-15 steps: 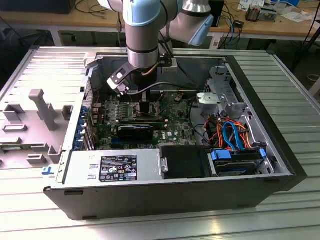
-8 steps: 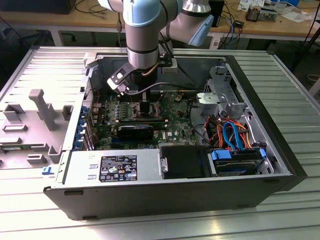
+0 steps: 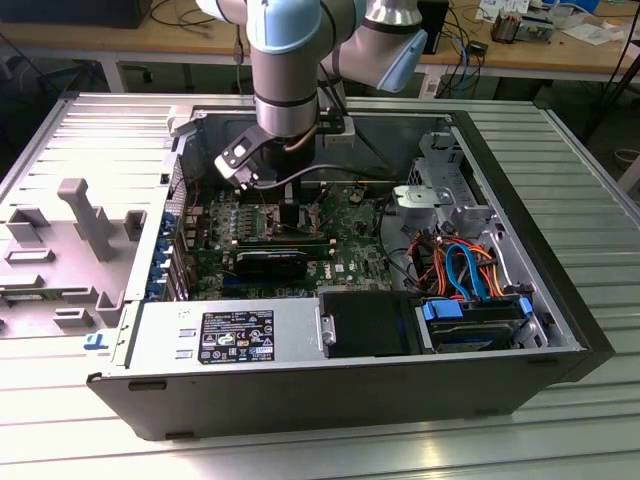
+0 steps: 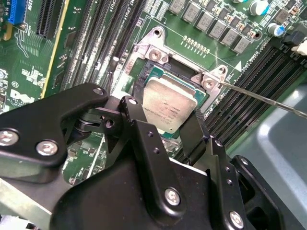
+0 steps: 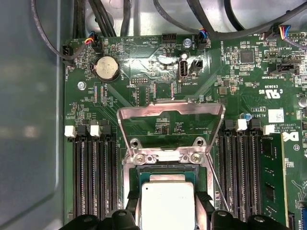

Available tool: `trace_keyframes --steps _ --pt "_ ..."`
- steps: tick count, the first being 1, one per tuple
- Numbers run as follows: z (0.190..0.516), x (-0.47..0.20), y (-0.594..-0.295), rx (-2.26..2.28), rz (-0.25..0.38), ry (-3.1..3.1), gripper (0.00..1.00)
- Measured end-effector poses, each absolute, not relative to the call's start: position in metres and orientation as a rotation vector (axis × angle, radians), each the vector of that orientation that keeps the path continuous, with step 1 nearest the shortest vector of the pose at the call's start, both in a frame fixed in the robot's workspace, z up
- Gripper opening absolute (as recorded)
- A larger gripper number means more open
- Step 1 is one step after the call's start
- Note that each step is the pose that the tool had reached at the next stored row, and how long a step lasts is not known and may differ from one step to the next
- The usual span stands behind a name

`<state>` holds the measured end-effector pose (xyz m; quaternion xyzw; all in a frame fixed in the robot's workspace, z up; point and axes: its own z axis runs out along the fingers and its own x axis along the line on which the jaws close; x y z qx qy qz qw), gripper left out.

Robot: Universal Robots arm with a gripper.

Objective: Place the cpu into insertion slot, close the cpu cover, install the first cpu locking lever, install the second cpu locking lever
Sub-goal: 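Place the cpu into insertion slot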

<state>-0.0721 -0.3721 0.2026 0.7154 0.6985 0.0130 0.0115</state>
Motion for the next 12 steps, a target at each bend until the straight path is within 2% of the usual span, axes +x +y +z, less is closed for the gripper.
trace_keyframes --steps 12 --pt "0.2015 -0.0715 -0.372 2.231 0.04 2.179 0.54"
